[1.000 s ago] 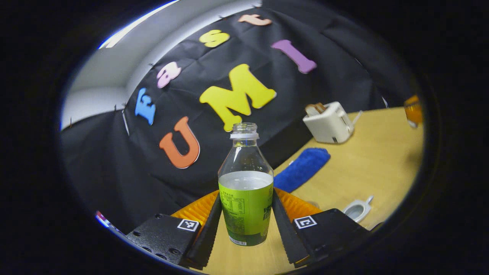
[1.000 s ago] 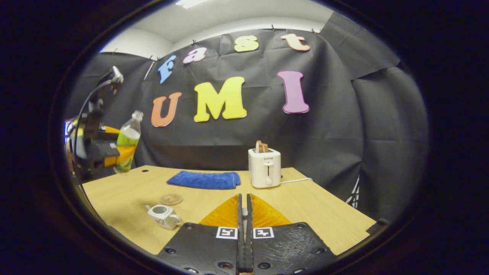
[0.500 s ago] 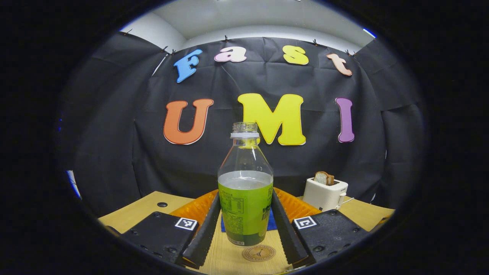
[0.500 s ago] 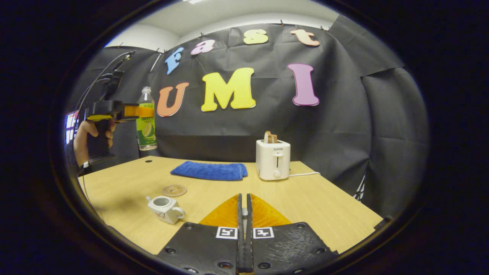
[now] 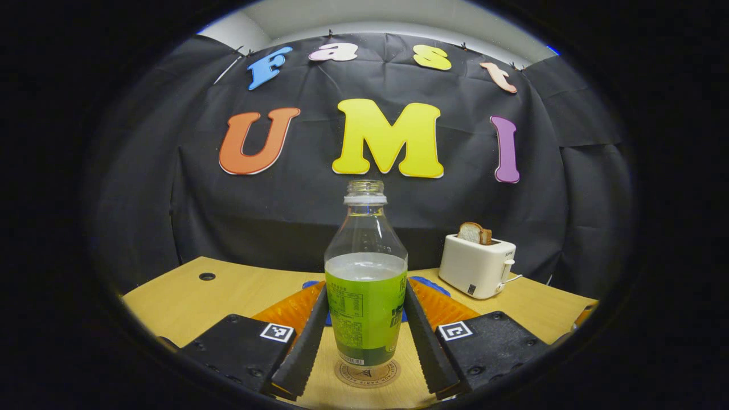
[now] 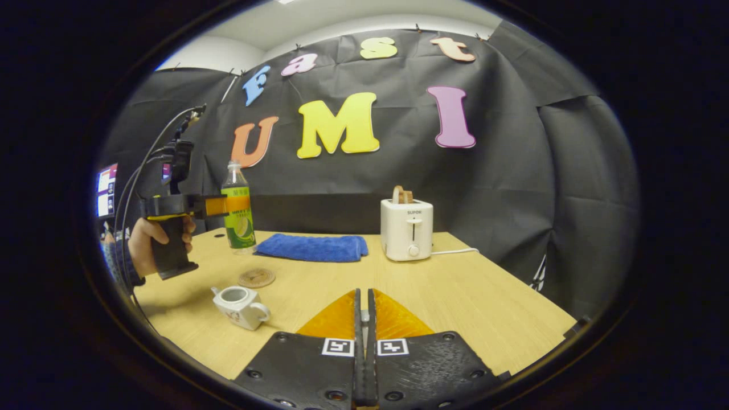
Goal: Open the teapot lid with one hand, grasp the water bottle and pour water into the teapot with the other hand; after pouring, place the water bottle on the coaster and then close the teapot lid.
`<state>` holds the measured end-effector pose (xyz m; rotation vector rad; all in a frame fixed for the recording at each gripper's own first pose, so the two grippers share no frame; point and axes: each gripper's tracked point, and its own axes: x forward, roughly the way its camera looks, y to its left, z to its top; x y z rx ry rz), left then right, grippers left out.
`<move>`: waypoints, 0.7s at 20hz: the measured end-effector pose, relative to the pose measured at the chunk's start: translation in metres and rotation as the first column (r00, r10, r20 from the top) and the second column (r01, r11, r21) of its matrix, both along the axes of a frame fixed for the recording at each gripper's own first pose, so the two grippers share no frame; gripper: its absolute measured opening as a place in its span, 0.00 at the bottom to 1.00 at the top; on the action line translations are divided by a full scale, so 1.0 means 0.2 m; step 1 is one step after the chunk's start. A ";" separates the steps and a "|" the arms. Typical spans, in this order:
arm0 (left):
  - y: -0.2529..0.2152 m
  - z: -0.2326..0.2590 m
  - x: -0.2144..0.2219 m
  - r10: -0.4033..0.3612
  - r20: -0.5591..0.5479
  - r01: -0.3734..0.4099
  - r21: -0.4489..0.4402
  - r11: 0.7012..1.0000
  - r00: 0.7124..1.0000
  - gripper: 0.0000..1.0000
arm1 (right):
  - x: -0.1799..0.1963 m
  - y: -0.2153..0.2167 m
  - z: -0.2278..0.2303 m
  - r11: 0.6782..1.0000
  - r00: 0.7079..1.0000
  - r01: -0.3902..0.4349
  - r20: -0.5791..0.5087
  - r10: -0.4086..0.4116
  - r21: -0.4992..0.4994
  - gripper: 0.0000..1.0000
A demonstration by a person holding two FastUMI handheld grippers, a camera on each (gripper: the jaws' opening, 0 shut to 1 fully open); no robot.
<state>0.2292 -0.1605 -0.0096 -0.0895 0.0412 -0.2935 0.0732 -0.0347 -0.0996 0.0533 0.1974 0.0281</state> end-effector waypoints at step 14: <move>-0.06 -0.32 0.00 -0.020 -0.048 0.024 0.079 0.997 0.999 0.79 | 0.03 0.04 -0.08 1.000 0.999 -0.010 -0.035 0.010 -0.012 0.00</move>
